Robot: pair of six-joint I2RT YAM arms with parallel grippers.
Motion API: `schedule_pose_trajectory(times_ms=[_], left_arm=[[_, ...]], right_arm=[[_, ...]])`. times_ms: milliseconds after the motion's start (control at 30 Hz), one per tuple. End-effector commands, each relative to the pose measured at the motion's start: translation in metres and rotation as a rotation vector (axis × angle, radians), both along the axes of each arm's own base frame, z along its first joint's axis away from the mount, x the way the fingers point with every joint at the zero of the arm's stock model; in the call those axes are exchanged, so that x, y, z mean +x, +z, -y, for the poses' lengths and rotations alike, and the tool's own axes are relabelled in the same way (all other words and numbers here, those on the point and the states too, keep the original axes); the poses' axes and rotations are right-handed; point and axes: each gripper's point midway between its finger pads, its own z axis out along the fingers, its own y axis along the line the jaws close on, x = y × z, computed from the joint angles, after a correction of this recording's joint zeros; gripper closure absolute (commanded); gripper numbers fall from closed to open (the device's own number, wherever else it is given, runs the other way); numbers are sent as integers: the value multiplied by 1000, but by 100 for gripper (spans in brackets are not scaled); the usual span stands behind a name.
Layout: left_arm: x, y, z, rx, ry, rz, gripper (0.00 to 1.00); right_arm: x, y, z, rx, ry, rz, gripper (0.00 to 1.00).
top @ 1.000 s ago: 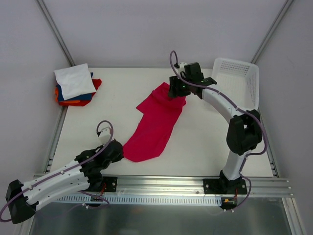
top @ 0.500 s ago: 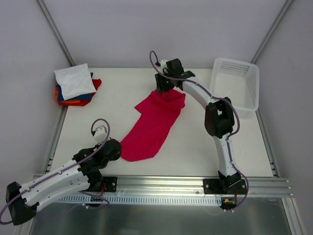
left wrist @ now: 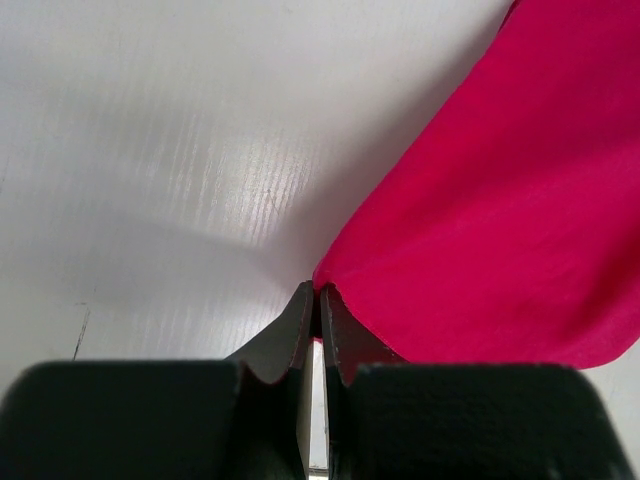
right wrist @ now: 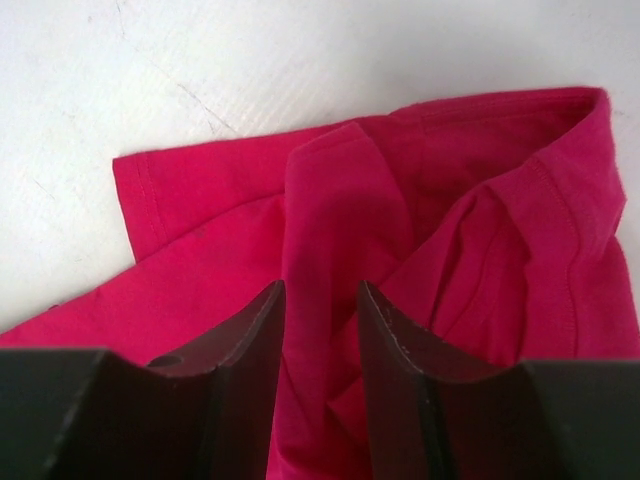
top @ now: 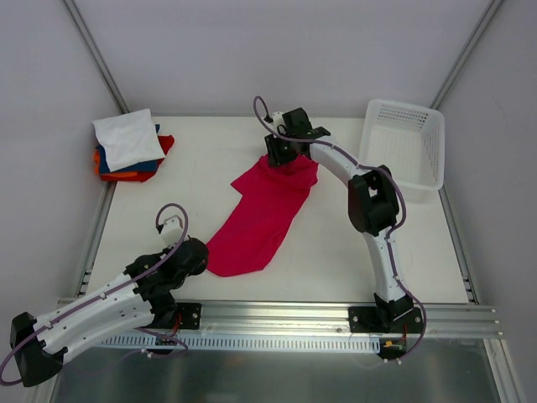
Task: Fold and stack the t-shirts
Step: Flatten the tshirt out
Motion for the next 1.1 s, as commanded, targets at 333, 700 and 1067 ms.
schedule_pose_trajectory(times_ms=[333, 700, 1067], left_arm=[[-1, -3, -9, 32, 26, -14, 100], [3, 12, -1, 16, 7, 1, 100], [41, 118, 17, 68, -88, 195, 100]], right_arm=[[-11, -11, -13, 28, 48, -14, 82], [-11, 17, -5, 27, 18, 33, 100], [-33, 164, 25, 50, 0, 257, 100]])
